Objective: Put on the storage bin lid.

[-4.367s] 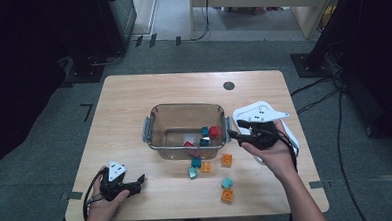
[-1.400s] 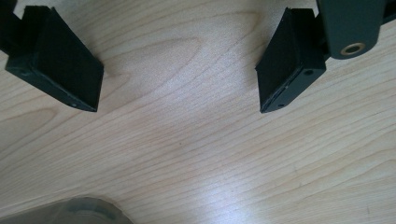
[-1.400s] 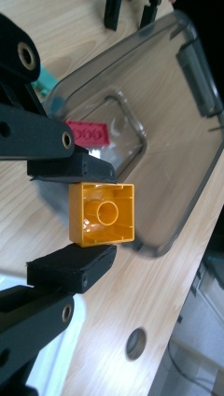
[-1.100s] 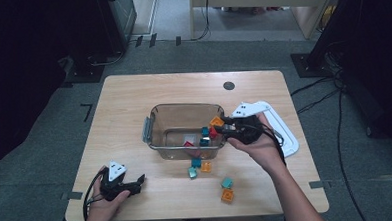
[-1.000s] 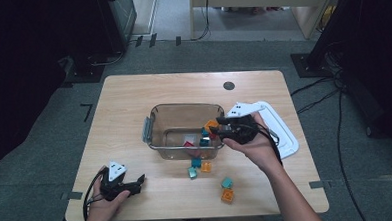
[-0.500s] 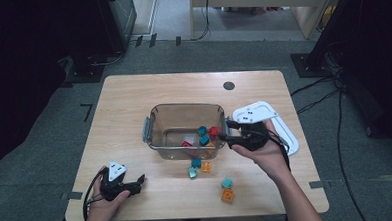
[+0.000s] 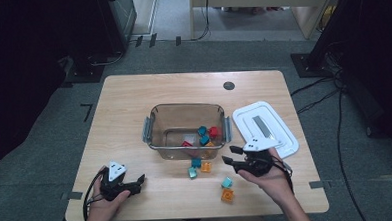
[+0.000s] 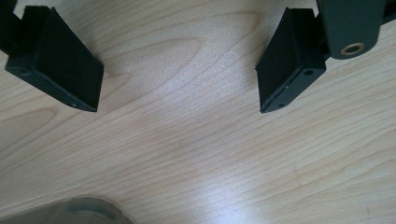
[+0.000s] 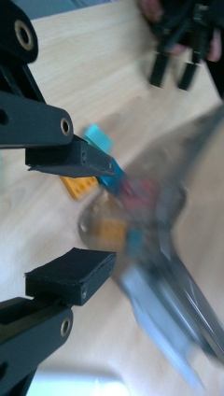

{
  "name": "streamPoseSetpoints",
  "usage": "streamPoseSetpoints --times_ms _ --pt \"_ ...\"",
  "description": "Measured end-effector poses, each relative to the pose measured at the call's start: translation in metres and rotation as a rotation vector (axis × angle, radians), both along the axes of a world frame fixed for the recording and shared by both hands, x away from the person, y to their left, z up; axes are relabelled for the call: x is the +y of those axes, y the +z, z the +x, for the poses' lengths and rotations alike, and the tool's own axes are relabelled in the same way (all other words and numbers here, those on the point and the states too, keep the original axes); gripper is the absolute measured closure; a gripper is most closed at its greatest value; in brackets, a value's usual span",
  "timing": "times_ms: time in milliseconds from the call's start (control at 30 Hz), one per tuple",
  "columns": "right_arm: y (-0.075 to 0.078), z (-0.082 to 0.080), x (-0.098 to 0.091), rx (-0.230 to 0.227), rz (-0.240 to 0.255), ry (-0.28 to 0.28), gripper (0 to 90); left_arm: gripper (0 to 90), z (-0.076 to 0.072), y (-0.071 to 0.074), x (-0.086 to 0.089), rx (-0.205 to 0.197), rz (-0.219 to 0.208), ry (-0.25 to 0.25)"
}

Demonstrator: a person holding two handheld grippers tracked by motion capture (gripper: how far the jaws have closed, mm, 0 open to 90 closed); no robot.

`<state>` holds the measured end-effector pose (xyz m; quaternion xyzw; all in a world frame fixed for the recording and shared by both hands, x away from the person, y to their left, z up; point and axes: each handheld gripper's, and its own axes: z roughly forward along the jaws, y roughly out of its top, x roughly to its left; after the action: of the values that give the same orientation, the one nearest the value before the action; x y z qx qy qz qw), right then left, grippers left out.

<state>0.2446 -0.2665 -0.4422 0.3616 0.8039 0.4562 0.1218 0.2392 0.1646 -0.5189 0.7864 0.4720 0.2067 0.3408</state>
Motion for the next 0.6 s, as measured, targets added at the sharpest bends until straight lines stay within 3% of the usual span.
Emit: streamPoseSetpoints --times_ms 133,233,333,433,600 --pt "-0.023 0.003 0.019 0.037 -0.009 0.042 53.8 14.6 0.000 0.000 0.000 -0.001 0.000 0.009" --pt "-0.034 0.005 0.030 0.050 -0.020 0.063 54.3 16.6 -0.003 0.001 -0.009 -0.007 -0.002 0.052" --pt "-0.042 0.008 0.035 0.062 -0.020 0.066 54.8 43.1 -0.007 0.003 -0.023 -0.028 -0.016 0.087" --pt "-0.048 0.009 0.036 0.074 -0.018 0.061 55.4 68.5 -0.005 0.004 -0.042 -0.001 -0.079 0.090" --pt "-0.055 0.007 0.035 0.088 -0.024 0.057 55.6 84.0 -0.003 0.004 -0.085 0.033 -0.120 0.002"
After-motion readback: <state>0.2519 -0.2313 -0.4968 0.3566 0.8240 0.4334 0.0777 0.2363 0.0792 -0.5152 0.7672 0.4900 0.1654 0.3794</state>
